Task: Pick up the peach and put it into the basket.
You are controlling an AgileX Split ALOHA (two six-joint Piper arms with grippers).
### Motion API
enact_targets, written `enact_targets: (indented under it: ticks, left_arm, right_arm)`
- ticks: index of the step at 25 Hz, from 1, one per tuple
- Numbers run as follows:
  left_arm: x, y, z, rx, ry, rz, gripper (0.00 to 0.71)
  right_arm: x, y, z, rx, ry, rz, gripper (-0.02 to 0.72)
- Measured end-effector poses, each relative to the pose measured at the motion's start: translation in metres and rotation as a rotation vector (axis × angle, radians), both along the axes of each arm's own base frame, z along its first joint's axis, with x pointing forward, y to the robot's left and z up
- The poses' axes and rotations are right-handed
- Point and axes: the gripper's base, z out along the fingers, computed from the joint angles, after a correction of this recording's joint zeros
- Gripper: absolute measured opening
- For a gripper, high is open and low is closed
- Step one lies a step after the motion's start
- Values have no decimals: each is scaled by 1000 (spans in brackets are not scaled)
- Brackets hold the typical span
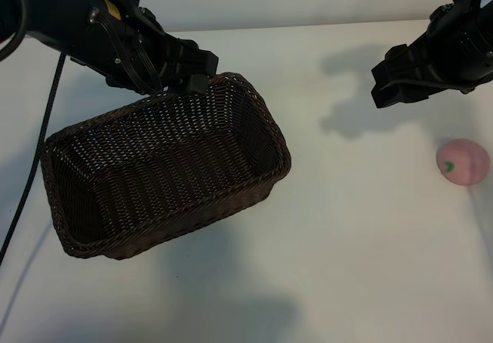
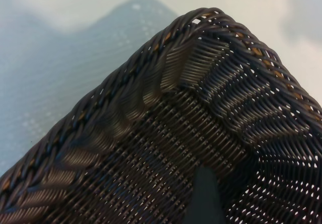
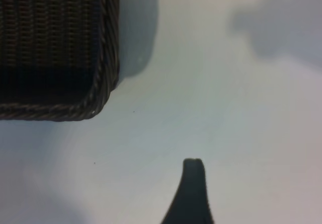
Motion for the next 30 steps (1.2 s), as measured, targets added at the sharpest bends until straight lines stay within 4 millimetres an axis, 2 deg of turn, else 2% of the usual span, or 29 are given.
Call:
enact_targets:
  ticks: [30]
  left_arm:
    - [1,0,1,-5,-12,2,565]
  right_arm:
    - [0,0,0,-2,0,0,594]
